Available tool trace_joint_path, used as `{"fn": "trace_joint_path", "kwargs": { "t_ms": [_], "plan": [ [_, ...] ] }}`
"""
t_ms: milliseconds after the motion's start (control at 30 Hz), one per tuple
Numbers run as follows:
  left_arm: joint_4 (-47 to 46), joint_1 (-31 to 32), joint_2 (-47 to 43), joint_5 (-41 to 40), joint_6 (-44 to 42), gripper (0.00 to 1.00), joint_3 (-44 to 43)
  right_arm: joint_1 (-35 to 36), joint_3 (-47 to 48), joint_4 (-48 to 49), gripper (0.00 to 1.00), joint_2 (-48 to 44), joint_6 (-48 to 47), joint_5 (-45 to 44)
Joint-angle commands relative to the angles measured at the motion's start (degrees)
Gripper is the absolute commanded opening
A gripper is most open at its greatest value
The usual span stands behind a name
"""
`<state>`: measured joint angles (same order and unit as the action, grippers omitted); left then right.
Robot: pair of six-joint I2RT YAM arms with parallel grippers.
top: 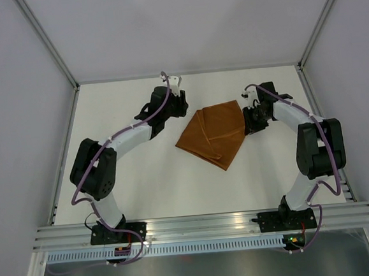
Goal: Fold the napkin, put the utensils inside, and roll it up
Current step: Adjust the napkin at the center of the board.
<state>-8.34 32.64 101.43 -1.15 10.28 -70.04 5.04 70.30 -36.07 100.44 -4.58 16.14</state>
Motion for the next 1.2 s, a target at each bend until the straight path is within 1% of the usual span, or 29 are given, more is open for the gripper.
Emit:
{"fn": "trace_joint_path", "kwargs": {
  "t_ms": [0, 67, 167, 233, 333, 567, 767, 833, 1167],
  "plan": [
    [4.99, -2.40, 4.47, -5.88, 5.62, 0.47, -3.34, 0.15, -2.80, -0.05, 0.29, -0.95, -1.40, -3.66],
    [6.92, -3.20, 6.23, -6.85, 6.24, 0.44, -4.22, 0.15, -3.42, 0.56, 0.29, -0.51, -1.22, -3.75],
    [7.98, -4.34, 9.13, -7.63, 7.73, 0.38, -5.28, 0.32, -3.68, 0.92, 0.28, 0.28, -0.87, -4.19],
    [7.99, -5.04, 10.45, -6.86, 8.96, 0.35, -5.11, 0.50, -4.21, 1.44, 0.28, 0.72, -0.87, -5.06],
    [9.74, -5.05, 12.12, -7.12, 10.28, 0.33, -4.93, 1.02, -4.82, 2.15, 0.27, 1.86, -0.87, -6.03],
    [9.48, -5.05, 13.10, -5.45, 14.40, 0.29, -1.95, 1.55, -4.56, 3.73, 0.27, 5.55, -0.78, -7.35],
    [8.60, -4.70, 12.04, -4.30, 17.66, 0.26, 2.09, 2.96, 0.35, 3.56, 0.26, 9.67, 0.09, -7.88],
    [6.50, -3.99, 11.69, -4.47, 18.37, 0.26, 3.24, 3.66, 2.63, 3.56, 0.26, 11.00, 0.45, -8.05],
    [3.24, -0.65, 9.05, -5.18, 22.85, 0.25, 10.53, 5.77, 11.70, 2.68, 0.26, 18.73, 1.50, -9.81]
  ]
}}
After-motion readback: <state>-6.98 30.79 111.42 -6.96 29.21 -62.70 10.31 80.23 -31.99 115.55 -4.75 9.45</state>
